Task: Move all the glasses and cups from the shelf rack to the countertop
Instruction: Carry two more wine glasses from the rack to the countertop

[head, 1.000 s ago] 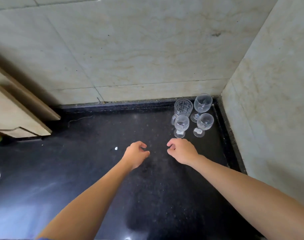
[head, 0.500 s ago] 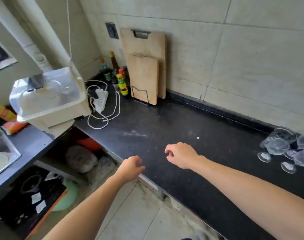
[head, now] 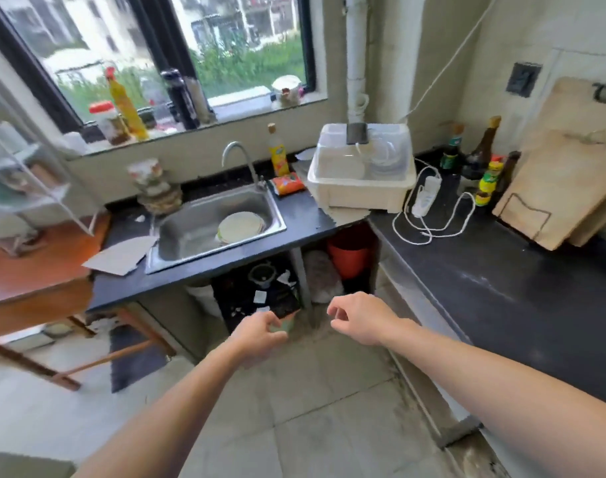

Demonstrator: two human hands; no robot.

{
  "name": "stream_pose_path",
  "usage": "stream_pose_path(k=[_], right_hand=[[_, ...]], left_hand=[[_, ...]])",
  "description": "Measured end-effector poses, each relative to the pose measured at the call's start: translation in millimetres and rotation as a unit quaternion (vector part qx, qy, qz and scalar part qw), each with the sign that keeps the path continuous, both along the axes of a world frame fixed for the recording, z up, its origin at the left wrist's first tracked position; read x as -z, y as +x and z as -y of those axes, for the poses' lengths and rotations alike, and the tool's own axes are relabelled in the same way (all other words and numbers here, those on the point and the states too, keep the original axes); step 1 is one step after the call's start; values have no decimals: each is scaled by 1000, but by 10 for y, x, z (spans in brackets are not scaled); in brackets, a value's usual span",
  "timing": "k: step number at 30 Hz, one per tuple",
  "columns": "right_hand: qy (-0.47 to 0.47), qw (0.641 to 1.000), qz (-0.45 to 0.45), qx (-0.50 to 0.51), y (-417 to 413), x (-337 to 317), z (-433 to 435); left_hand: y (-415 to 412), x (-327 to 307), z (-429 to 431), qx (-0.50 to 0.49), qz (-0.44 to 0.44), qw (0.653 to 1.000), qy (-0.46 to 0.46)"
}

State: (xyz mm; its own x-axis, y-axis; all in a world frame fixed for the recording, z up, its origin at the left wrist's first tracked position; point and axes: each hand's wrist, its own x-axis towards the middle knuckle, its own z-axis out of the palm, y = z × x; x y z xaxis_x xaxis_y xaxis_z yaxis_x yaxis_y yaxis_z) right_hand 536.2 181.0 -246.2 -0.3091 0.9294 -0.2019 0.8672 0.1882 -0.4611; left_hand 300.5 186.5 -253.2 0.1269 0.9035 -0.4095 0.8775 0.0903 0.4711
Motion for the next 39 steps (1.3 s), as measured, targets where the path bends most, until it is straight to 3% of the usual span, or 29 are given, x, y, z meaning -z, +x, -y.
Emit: stream_pose_path(k=[12, 18, 25, 30, 39], right_hand=[[40, 968, -3, -248, -2733, -78, -1252], [59, 934, -14, -352, -4080, -256, -1816], [53, 891, -12, -450, -5559, -302, -1890], [67, 887, -31, -456, -6559, -255, -1955], [108, 919, -77, -370, -7968, -469, -2330]], left_hand=[[-2387, -122, -108, -254, 38, 966, 18], [-3483, -299, -209, -369, 29, 928, 46], [-4632, -274, 193, -497, 72, 863, 53], [-5574, -261, 193, -502, 73, 860, 54], [-7273, -734, -374, -452, 42, 886, 94]])
